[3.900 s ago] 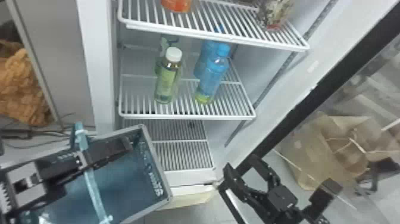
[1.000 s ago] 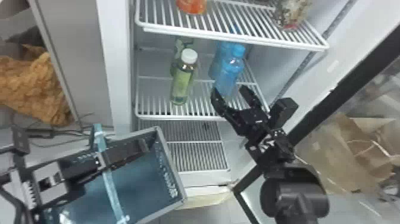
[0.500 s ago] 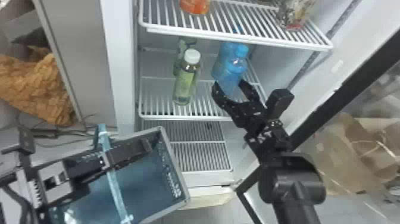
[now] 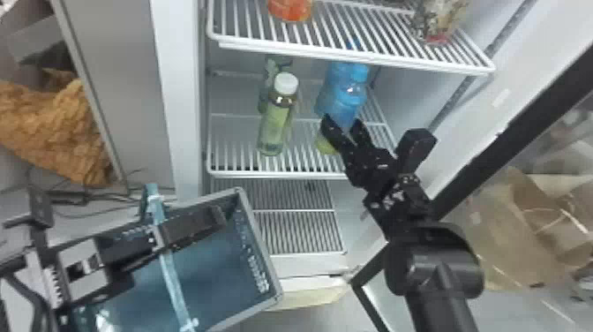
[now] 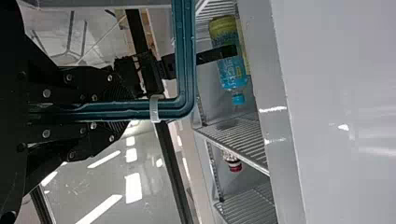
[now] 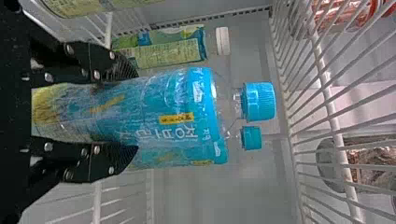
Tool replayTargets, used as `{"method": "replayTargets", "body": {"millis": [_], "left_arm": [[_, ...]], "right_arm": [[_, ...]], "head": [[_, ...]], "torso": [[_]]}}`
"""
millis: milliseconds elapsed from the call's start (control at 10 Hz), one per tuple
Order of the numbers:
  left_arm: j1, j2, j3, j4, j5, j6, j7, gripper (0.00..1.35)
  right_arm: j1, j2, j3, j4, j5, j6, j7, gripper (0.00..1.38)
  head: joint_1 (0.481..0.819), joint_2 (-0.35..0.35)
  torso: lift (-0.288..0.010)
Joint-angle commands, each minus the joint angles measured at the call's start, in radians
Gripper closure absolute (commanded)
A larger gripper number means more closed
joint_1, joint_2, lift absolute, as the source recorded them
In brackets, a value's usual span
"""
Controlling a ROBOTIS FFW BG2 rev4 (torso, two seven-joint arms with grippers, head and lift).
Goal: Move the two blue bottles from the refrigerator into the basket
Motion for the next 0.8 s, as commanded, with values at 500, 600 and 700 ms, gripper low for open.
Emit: {"method": "replayTargets", "body": {"millis": [500, 600, 700], "left_arm": [[0.002, 0.003, -0.002, 0.000, 0.000, 0.000, 0.000, 1.19], [0.002, 0.005, -0.002, 0.000, 0.002, 0.000, 0.000, 1.19], [0.005, 0.006, -0.004, 0.000, 0.002, 0.000, 0.000, 1.19]], "right_arm": [[0.135, 0.008, -0.060, -0.213, -0.005, 0.099, 0.000, 1.28], [0.169, 0.008, -0.066, -0.260, -0.017, 0.125, 0.000, 1.28], [0.208, 0.008, -0.080, -0.311, -0.023, 0.155, 0.001, 1.28]], "head": [[0.695, -0.285], [0.695, -0.292], [0.695, -0.295]], "torso": [[-0.216], [-0.216], [-0.216]]}}
